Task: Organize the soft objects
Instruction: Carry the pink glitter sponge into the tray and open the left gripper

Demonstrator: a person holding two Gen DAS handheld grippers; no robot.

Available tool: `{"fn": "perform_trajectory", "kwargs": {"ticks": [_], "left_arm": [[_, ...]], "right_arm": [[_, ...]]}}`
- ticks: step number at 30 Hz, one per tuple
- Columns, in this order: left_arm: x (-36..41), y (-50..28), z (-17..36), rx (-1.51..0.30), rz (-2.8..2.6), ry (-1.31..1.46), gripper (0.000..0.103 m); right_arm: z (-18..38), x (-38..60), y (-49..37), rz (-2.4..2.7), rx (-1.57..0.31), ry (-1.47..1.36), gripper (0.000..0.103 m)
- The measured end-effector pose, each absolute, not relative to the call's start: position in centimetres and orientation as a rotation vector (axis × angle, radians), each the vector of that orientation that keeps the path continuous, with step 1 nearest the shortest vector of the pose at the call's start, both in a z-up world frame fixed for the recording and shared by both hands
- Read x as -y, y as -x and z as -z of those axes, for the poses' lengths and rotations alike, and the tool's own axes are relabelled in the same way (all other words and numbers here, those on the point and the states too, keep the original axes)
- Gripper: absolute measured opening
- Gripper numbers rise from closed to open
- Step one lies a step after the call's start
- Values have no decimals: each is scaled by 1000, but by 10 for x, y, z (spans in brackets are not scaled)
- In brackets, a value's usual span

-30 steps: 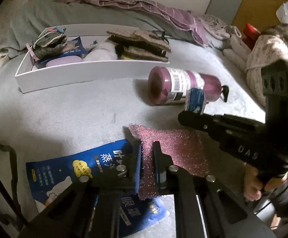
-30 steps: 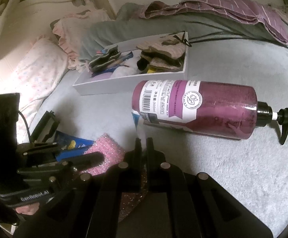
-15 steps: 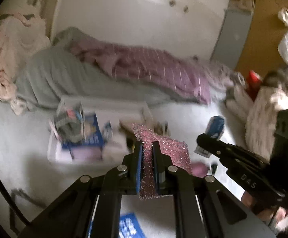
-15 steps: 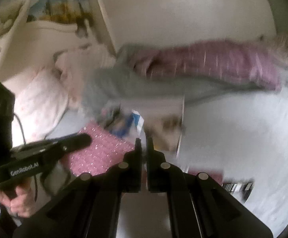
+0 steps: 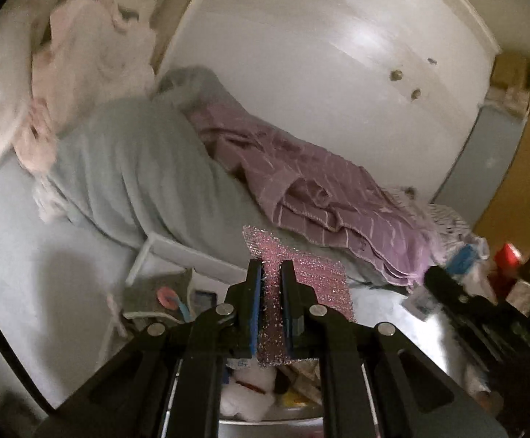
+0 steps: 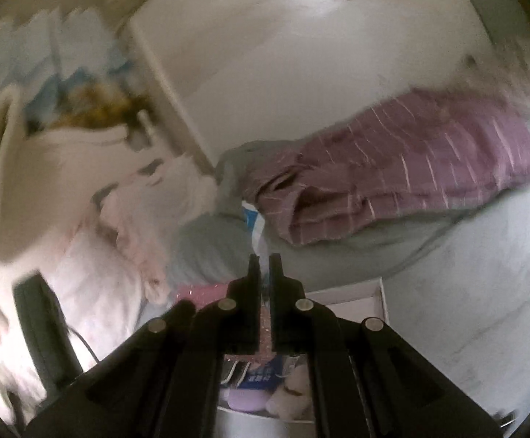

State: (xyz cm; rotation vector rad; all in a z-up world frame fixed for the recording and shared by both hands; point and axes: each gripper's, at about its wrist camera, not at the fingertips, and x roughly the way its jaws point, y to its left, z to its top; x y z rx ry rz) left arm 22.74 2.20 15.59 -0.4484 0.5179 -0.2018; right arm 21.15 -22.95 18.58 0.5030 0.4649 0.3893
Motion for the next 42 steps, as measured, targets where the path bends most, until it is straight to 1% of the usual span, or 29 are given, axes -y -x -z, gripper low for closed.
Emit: {"fn": "perform_trajectory", "kwargs": {"ticks": [1,3,5,9,11,18,21,27,33,34,36,37,39,40,41,42], "left_arm": [[-23,-233,-144,-524,224,446,8],[-27,-248,-126,-592,192,475,8],[-31,-256,-115,-600,233,518,8],[-26,-260,-111,-610,185,465,8],[-22,-264,-109,-609,132,410,8],[-20,-288,-104,-618,68,345,8],[-12,-309,-90,-679,86,315,8],[8,-311,-67,-721,23,197,9],[15,-314,-67,-733,127,288,12],[16,-316,-63,-751,133,287,15],[17,-317,-62,-769,144,289,27],[15,-316,-64,-766,162,302,30],[9,-311,-73,-735,204,351,49],[5,-305,-80,-709,217,373,54],[3,-302,-85,-692,213,374,63],[1,-296,-92,-671,201,363,67]], "right_arm": [[-177,232,-220,-407,-494,-533,5],[-162,238,-236,-398,-553,-569,5],[-154,240,-241,-373,-572,-574,5],[-141,236,-249,-355,-597,-541,5],[-134,236,-255,-367,-611,-551,5],[-108,235,-274,-348,-667,-571,5],[-104,234,-276,-333,-678,-561,5],[-106,234,-274,-330,-676,-553,5],[-106,233,-273,-329,-682,-551,5],[-106,231,-274,-334,-688,-547,5],[-106,228,-274,-341,-698,-539,5],[-106,226,-274,-344,-702,-534,5],[-107,221,-275,-355,-716,-515,5],[-107,219,-274,-359,-722,-507,5],[-108,217,-274,-363,-731,-498,5],[-108,215,-273,-367,-737,-493,5]]}}
